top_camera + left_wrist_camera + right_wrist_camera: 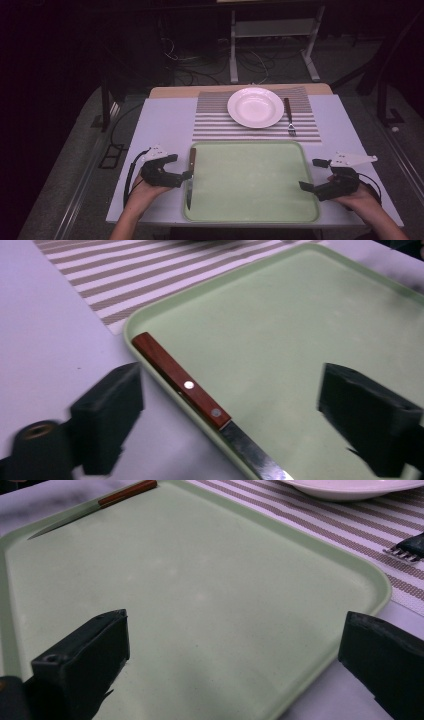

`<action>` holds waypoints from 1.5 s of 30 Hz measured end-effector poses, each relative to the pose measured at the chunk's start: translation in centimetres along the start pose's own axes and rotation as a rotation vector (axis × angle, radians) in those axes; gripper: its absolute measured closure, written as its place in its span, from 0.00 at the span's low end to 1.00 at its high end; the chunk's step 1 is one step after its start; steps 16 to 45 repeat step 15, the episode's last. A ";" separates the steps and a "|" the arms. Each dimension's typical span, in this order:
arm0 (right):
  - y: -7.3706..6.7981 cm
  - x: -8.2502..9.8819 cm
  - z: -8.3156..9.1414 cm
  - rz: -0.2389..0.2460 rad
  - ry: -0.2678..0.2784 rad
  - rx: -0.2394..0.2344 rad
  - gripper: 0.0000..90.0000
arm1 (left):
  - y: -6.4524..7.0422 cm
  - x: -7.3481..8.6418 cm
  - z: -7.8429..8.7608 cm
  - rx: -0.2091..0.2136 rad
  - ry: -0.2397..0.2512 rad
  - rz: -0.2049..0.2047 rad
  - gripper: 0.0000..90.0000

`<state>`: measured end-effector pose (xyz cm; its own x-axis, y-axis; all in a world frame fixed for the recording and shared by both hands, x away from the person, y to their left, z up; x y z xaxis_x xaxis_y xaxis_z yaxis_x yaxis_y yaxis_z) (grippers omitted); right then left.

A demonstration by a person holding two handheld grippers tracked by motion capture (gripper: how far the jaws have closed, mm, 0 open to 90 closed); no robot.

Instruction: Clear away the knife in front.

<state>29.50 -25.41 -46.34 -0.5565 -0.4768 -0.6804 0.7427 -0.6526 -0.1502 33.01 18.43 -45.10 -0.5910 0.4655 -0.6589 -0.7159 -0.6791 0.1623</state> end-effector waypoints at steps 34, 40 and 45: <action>0.0 0.0 0.1 0.000 0.006 0.001 0.00 | -0.5 0.3 -0.2 -0.024 -0.009 -0.011 0.00; 0.0 0.0 0.1 0.000 0.006 0.001 0.00 | -0.5 0.3 -0.2 -0.024 -0.009 -0.011 0.00; 0.0 0.0 0.1 0.000 0.006 0.001 0.00 | -0.5 0.3 -0.2 -0.024 -0.009 -0.011 0.00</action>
Point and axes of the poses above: each handheld gripper's, and its own axes: z roughly backward along the jaws, x roughly out of its underside, y roughly to its right, the point moved 6 cm from there along -z, roughly forward along the jaws, and after that the axes turned 14 degrees about -y, right-handed, at the moved point
